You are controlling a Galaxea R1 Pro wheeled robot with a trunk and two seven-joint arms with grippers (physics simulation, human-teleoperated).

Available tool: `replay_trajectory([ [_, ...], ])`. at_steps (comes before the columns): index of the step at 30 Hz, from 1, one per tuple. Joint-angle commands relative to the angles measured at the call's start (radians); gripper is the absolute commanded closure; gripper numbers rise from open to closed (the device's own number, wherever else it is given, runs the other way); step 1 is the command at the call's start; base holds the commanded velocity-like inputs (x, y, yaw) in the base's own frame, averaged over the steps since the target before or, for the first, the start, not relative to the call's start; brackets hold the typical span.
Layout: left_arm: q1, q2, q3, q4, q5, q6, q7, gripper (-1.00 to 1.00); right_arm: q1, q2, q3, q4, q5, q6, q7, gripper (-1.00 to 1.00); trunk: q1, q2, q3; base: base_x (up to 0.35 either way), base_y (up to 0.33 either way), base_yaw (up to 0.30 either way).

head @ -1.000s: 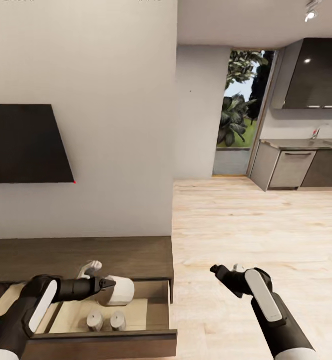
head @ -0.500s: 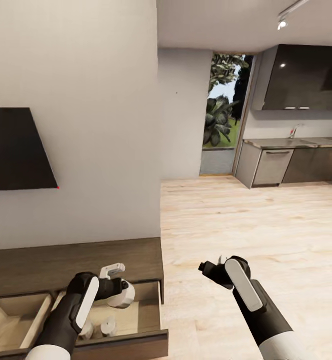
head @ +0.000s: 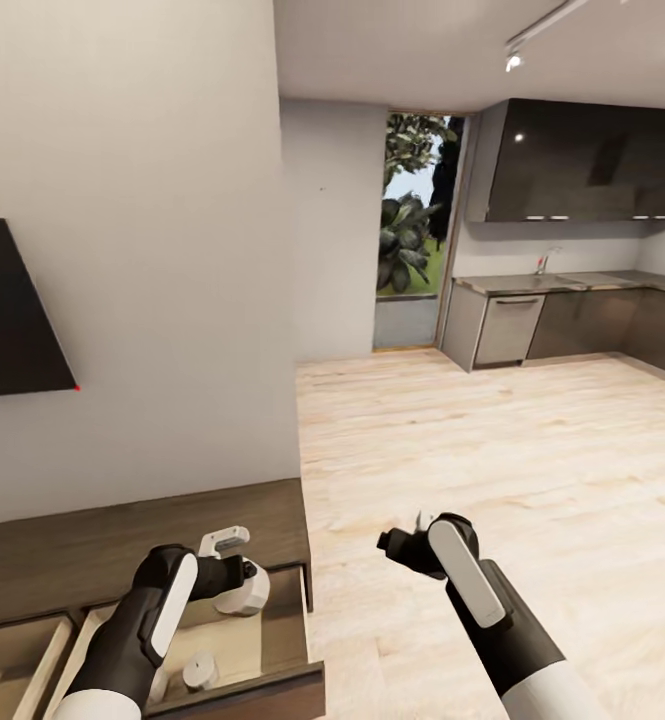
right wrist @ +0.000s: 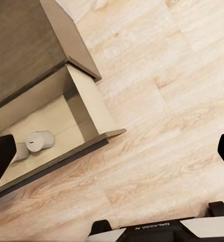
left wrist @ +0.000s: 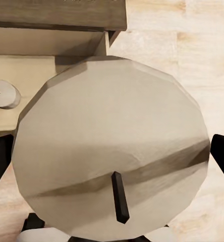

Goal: Place each of the two pumpkins and all three candles from the living room inside a cabinet in the living room (use any cabinet), then make sure every cabinet is closed, and position the cauldron so it is next to a table in the living room.

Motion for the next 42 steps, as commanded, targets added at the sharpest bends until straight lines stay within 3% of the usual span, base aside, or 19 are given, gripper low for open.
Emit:
replay_trajectory([
  [1,0.000,0.000,0.000,0.000,0.000,0.000,0.000,1.00,0.000,0.000,0.007,0.000,0.002,0.001,0.000,-1.00,0.000,0.000,0.000,0.000,0.048,-0.043],
  [16,0.000,0.001,0.000,0.000,0.001,-0.007,0.000,1.00,-0.001,0.001,0.022,-0.001,0.004,0.000,0.001,-1.00,0.000,0.000,0.000,0.053,0.006,0.159],
  [37,0.000,-0.001,0.001,-0.001,0.002,-0.005,-0.001,1.00,0.000,0.001,0.024,-0.001,0.003,0.001,0.001,-1.00,0.000,0.000,0.000,0.094,0.000,0.008],
  [42,0.000,0.000,0.002,-0.001,0.001,-0.005,0.000,1.00,0.000,0.001,0.024,-0.001,0.004,-0.002,0.001,-1.00,0.019,-0.035,-0.015,0.003,0.000,0.000],
])
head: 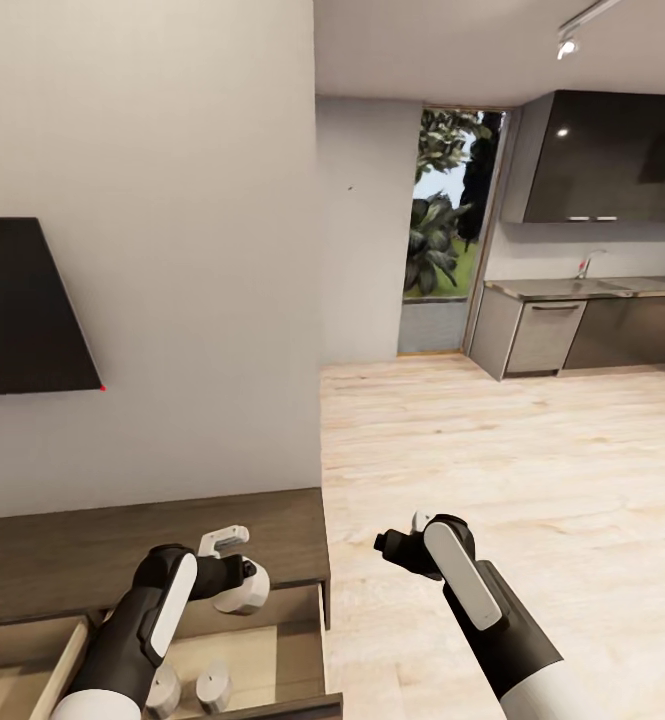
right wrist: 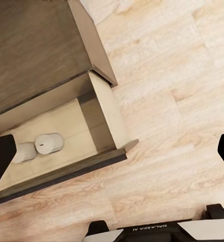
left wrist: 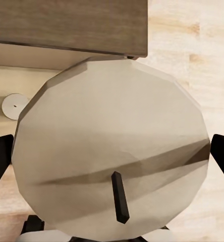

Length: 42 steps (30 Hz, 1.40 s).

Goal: Place each of the two pumpkins and all three candles from the living room inside a cabinet in the living room (use any cabinet), then make sure every cabinet is closed, and position the cauldron so it is next to a table in the living room.

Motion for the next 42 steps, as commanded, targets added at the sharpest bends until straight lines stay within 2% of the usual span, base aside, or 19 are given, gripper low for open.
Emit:
replay_trajectory([
  [1,0.000,0.000,0.000,0.000,0.000,0.000,0.000,1.00,0.000,0.000,0.000,0.000,0.000,-0.001,0.000,-1.00,0.004,-0.007,-0.003,0.000,0.000,0.000],
  [10,0.000,-0.002,0.000,0.010,-0.004,0.000,0.003,1.00,0.000,0.000,0.000,0.001,-0.001,-0.001,0.005,-1.00,0.038,-0.070,-0.031,0.000,0.000,0.000],
  [22,0.000,-0.002,0.006,0.033,-0.002,-0.001,0.049,1.00,0.000,0.000,0.000,0.000,0.000,0.000,0.003,-1.00,0.084,-0.154,-0.069,0.000,0.000,0.063],
  [28,0.000,-0.006,0.005,0.062,-0.002,-0.036,0.061,1.00,0.000,0.000,0.000,0.000,-0.001,0.001,0.003,-1.00,0.107,-0.196,-0.088,0.000,0.000,0.110],
  [38,0.000,-0.024,0.000,0.076,0.002,-0.074,0.139,1.00,0.000,0.001,0.001,-0.002,0.000,0.004,-0.002,-1.00,0.146,-0.266,-0.119,0.000,0.000,0.005],
  [42,0.000,-0.038,-0.003,0.078,0.002,-0.078,0.167,1.00,0.000,0.000,0.017,-0.075,-0.002,0.023,-0.047,-1.00,0.161,-0.294,-0.132,0.000,0.000,0.000],
])
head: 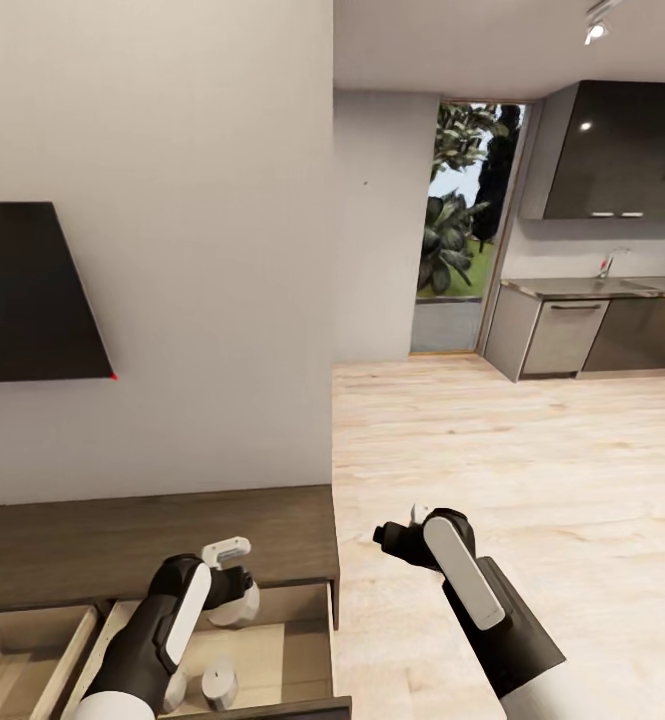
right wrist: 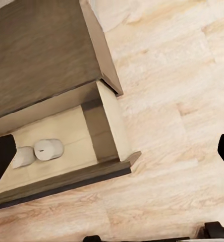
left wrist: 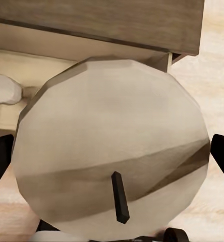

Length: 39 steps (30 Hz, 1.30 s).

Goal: Place each of the two pumpkins and all three candles from the living room inside a cabinet in the living room (use any cabinet), then make sure every cabinet is closed, and position the cauldron so it is next to a table in the living room.

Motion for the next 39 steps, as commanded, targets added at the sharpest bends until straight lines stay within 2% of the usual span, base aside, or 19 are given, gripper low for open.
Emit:
replay_trajectory([
  [1,0.000,-0.003,0.000,0.002,-0.004,0.000,0.004,1.00,0.000,0.000,0.010,-0.023,0.000,0.017,-0.023,-1.00,0.004,-0.007,-0.003,0.000,0.000,0.000],
  [3,0.000,-0.007,-0.001,0.004,-0.005,-0.002,0.009,1.00,0.000,0.005,0.028,-0.058,-0.002,0.056,-0.083,-1.00,0.012,-0.021,-0.010,0.000,0.000,0.000],
  [6,0.000,-0.012,-0.002,0.008,-0.006,-0.029,0.016,1.00,0.000,0.049,0.041,-0.094,-0.005,0.088,-0.174,-1.00,0.023,-0.042,-0.019,0.000,0.000,0.000],
  [8,0.000,-0.016,-0.003,0.014,-0.006,-0.040,0.032,1.00,0.000,0.068,0.042,-0.098,-0.007,0.093,-0.197,-1.00,0.031,-0.056,-0.025,0.000,0.000,0.000],
  [10,0.000,-0.020,-0.004,0.025,-0.006,-0.045,0.053,1.00,0.000,0.075,0.043,-0.099,-0.008,0.095,-0.207,-1.00,0.038,-0.070,-0.031,0.000,0.000,0.000],
  [25,0.000,-0.025,-0.004,0.035,-0.004,-0.050,0.076,1.00,0.000,0.081,0.046,-0.100,-0.005,0.096,-0.213,-1.00,0.096,-0.175,-0.078,0.000,0.000,0.000],
  [33,0.000,-0.043,-0.005,0.035,-0.006,-0.048,0.076,1.00,0.000,0.082,0.045,-0.086,-0.003,0.090,-0.212,-1.00,0.127,-0.231,-0.104,0.000,0.000,0.000],
  [39,0.000,-0.046,-0.004,0.035,-0.005,-0.047,0.075,1.00,0.000,0.086,0.044,-0.069,-0.001,0.086,-0.211,-1.00,0.150,-0.273,-0.122,0.000,0.000,0.000],
])
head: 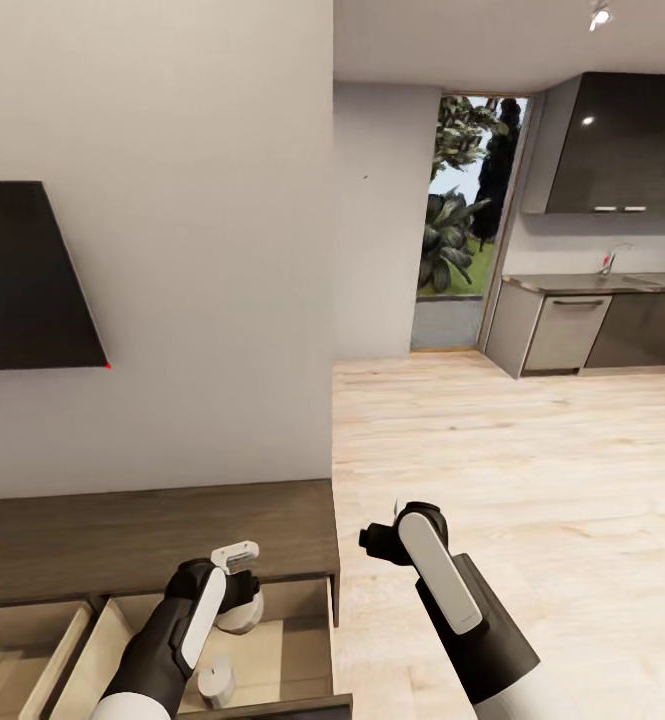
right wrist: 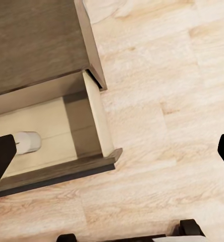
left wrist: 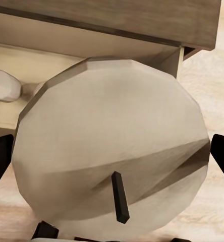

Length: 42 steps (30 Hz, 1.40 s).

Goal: Place each of the two pumpkins and all three candles from the living room inside a cabinet in the living room (use any cabinet), then make sure every cabinet is closed, and position the cauldron so it is next to a table in the living room.

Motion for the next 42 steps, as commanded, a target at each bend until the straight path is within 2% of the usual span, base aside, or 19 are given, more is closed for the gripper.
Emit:
replay_trajectory([
  [1,0.000,0.000,0.000,0.000,0.000,0.000,0.000,1.00,0.000,0.004,0.000,0.004,0.000,0.000,0.000,-1.00,0.004,-0.007,-0.003,0.000,0.000,0.000],
  [10,0.000,0.002,0.000,0.000,0.000,0.001,-0.001,1.00,0.000,0.018,-0.001,0.012,0.002,0.001,0.001,-1.00,0.038,-0.070,-0.031,0.000,0.000,0.000],
  [42,0.000,-0.001,-0.001,0.008,-0.002,-0.006,-0.001,1.00,0.000,0.019,-0.001,0.028,0.001,0.001,0.008,-1.00,0.161,-0.294,-0.132,0.000,0.000,0.000],
])
